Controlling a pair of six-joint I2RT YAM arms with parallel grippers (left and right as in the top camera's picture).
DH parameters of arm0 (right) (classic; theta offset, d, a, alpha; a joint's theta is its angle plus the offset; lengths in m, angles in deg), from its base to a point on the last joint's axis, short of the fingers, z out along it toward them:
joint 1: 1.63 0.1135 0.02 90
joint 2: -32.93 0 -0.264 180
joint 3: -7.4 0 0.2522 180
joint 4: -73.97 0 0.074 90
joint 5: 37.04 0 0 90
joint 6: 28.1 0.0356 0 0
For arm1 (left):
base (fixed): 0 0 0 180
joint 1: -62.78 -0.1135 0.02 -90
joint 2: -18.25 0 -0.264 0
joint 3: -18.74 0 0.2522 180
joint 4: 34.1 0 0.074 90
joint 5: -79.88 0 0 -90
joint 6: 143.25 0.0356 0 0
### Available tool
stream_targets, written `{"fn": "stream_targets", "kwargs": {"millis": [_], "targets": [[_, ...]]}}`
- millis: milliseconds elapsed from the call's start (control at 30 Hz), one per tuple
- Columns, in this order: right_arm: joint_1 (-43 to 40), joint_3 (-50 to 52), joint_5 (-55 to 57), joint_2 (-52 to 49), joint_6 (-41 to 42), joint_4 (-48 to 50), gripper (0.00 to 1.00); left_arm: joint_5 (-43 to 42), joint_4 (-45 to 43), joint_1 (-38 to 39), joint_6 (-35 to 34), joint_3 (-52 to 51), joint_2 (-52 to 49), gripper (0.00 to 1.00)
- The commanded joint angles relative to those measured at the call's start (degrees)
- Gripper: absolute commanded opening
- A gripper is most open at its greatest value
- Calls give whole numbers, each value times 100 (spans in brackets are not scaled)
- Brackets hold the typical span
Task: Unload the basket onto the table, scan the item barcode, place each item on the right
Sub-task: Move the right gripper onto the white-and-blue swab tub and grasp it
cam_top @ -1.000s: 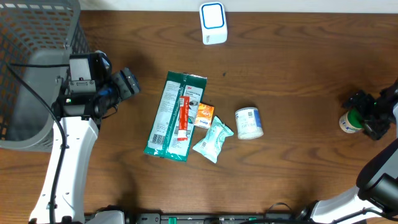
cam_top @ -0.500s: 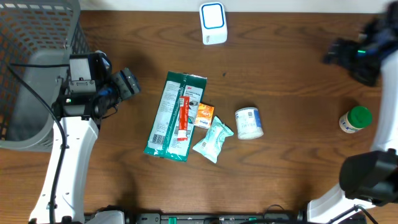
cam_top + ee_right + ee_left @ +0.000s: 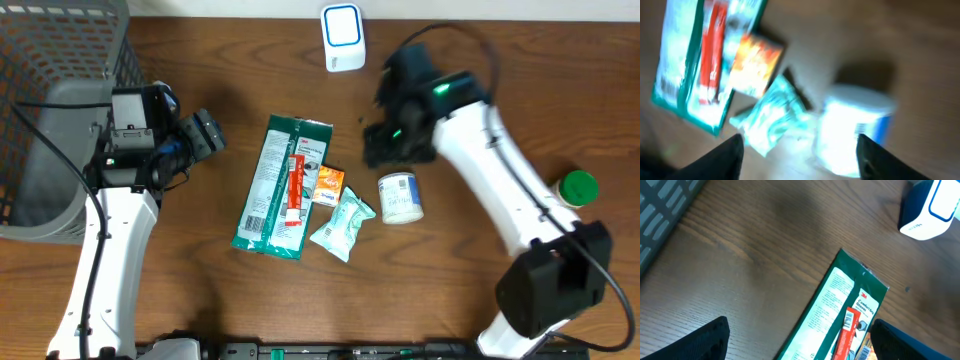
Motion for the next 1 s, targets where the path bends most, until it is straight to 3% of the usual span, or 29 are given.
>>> {"fn": "stream_targets", "kwargs": {"millis": [0,67,167,433,967], "targets": [[595,361,140,24,66,140,34,57,-4,-24,74,116,31,88],[859,527,435,24,87,155,23,57,-4,-24,74,116,31,88],[1102,732,1054,24,310,155,22,57,-4,-24,74,116,31,88],[1126,1419,1432,24,431,457,25,57,-4,-24,74,116,31,88],[863,1458,2094,24,479,363,33,57,-4,-24,74,116,31,88]]}}
